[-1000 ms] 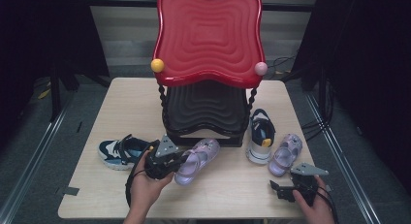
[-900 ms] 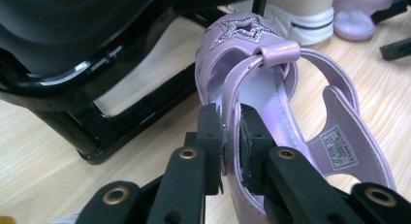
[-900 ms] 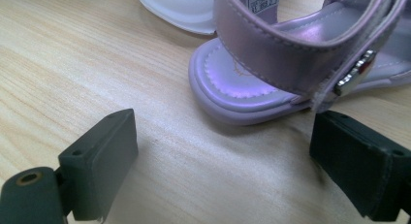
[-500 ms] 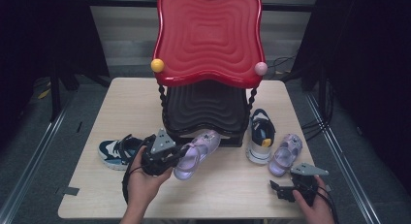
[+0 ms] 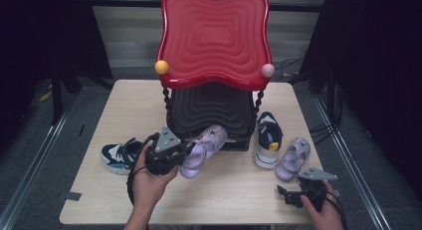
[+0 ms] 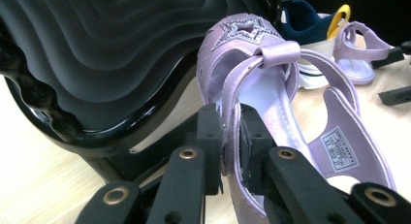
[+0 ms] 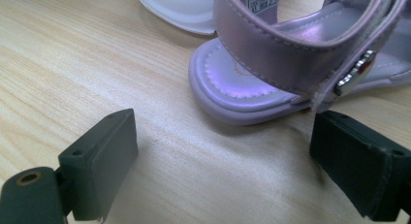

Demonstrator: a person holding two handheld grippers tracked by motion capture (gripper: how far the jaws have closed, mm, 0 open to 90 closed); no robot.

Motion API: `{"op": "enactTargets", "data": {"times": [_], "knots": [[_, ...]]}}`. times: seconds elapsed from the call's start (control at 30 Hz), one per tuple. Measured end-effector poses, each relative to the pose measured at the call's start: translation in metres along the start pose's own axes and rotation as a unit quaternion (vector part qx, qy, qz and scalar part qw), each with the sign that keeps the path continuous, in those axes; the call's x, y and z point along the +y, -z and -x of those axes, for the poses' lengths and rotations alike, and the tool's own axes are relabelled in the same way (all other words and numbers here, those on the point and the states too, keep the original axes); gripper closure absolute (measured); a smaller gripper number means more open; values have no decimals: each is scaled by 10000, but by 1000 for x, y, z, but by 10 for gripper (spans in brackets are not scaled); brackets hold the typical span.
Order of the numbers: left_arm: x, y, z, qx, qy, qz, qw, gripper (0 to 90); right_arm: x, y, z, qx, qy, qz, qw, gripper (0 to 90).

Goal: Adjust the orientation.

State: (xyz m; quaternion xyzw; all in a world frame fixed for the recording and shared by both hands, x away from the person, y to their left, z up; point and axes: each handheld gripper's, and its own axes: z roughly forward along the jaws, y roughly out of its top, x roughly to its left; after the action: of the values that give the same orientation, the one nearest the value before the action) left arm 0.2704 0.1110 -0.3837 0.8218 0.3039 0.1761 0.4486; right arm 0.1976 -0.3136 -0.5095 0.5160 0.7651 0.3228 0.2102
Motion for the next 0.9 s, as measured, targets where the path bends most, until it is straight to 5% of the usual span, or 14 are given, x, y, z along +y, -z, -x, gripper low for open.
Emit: {"op": "enactTargets", "data": {"times": [0.9], "knots": [[13, -21, -7, 772, 319, 337, 9959, 819, 0, 0, 0, 1, 1, 0, 10000, 95]]}}
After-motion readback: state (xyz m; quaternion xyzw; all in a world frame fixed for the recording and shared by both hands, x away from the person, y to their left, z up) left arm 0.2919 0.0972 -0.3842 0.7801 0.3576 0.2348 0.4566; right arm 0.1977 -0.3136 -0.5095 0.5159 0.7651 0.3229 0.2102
